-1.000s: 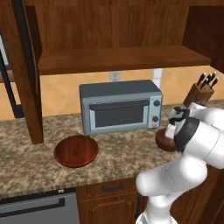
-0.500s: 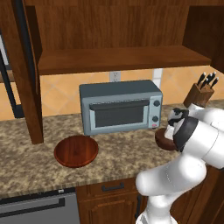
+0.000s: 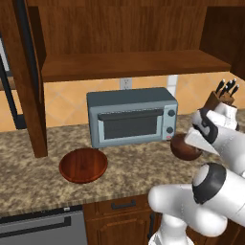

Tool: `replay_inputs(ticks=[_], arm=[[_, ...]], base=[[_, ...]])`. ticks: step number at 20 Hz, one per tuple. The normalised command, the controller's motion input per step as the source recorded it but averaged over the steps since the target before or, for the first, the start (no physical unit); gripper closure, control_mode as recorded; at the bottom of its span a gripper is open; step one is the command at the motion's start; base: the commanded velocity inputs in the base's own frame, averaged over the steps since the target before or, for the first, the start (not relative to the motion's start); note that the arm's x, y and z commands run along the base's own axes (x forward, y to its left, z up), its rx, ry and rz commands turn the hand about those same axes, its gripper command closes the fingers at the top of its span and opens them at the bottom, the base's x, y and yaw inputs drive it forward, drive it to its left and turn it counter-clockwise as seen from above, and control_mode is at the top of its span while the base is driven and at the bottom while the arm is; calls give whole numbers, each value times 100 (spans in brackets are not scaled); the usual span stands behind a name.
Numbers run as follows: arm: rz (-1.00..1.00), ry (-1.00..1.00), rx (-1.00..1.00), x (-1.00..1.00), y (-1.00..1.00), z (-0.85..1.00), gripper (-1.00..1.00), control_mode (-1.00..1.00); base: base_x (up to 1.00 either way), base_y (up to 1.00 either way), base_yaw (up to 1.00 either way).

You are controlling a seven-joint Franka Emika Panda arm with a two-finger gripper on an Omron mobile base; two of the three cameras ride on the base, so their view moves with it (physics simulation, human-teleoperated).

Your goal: Pick up the bowls on the counter and stack them on top of one another in the open cabinet. Place the smaller bowl on top of the larger bowl.

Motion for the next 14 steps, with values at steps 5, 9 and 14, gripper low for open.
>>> replay_inputs(ticks=[5,9,14], arm=[[0,0,0,-62,82,69,100,-100],[0,0,0,-37,99,52,100,-100],[0,0,-1,-7,100,41,100,-100]], base=[[0,0,0],[0,0,0],[0,0,0]])
